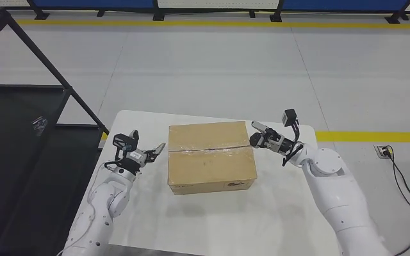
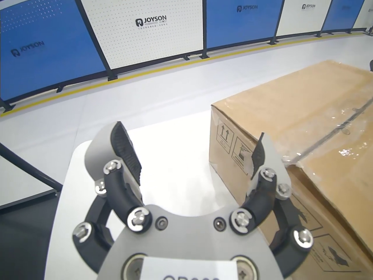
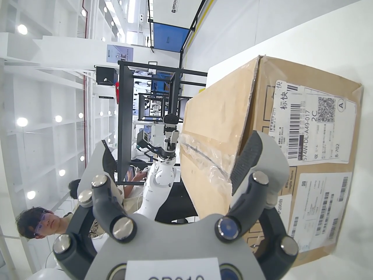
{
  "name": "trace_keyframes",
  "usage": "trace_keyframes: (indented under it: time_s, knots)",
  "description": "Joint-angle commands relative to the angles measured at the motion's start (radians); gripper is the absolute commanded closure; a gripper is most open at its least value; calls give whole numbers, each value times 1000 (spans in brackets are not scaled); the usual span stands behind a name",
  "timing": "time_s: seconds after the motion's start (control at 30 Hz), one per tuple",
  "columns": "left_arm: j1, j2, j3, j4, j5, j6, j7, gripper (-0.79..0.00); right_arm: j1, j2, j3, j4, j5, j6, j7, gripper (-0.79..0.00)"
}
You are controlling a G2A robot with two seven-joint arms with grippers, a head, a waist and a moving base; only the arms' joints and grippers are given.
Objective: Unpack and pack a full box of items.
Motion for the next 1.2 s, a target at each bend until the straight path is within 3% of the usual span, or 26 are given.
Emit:
trace_keyframes:
  time_s: [0.0,0.33,0.8,0.97,1.17]
  knots:
    - [0,-1,1,8,-4,-5,-5,-785,-2,1,0,-4,0,-2,-2,-785]
    - [-23,-9,41,52,-8,-69,-28,-785,-9,8,-2,-23,3,8,24,-785]
    - [-32,-20,50,112,-47,-34,-20,-785,-89,32,63,-109,20,-72,-54,-785]
    - [-18,-24,66,129,-52,-59,-21,-785,-82,42,52,-118,4,-2,58,-785]
    - [9,-25,41,113,-76,-7,80,-785,-84,54,61,-135,26,-125,180,-785]
